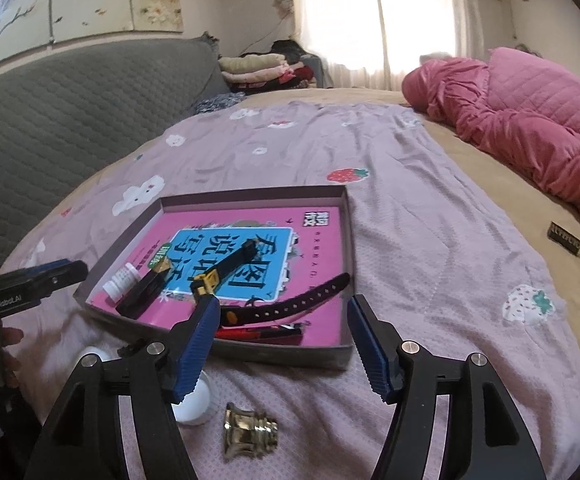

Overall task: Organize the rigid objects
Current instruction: 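Withdraw both open tools from the grey box, then move the left tool to the white earbuds case while the right tool reaches the gold metal cylinder, then close the left tool on the earbuds case while the right tool grips the gold cylinder, then lift the earbuds case with the left tool while the right tool carries the gold cylinder over the box, then lower the earbuds case into the box while the right tool lowers the gold cylinder beside the watch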

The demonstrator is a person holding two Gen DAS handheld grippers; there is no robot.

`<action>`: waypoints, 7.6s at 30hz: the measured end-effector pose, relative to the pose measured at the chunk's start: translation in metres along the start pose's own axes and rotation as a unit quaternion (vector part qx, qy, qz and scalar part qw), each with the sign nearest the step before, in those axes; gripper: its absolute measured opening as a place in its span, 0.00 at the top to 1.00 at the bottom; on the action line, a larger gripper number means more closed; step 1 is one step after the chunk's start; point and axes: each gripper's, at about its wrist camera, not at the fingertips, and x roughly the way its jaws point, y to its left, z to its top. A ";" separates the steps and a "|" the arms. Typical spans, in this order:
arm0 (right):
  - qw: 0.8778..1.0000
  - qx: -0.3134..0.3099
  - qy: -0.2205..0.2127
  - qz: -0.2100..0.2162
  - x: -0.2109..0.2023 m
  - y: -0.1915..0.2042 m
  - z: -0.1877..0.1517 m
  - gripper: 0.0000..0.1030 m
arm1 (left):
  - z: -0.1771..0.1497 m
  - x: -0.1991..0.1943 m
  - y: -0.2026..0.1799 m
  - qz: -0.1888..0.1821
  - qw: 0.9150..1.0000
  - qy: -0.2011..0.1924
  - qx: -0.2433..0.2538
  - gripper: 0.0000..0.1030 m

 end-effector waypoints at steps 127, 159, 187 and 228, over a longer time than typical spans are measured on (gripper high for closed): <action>0.994 -0.040 0.106 0.003 0.010 0.027 -0.035 0.66 | -0.051 0.007 -0.036 0.020 0.995 0.078 0.059 0.60; 0.997 -0.023 0.067 0.015 0.000 0.026 -0.019 0.67 | -0.028 -0.012 -0.026 -0.017 0.999 0.016 0.028 0.61; 0.998 0.028 0.037 0.033 0.008 0.014 0.002 0.67 | 0.000 0.019 -0.012 -0.029 1.000 -0.011 -0.001 0.68; 1.000 0.012 0.015 -0.018 0.032 -0.007 0.026 0.66 | 0.017 0.074 0.015 -0.001 0.999 0.004 -0.044 0.77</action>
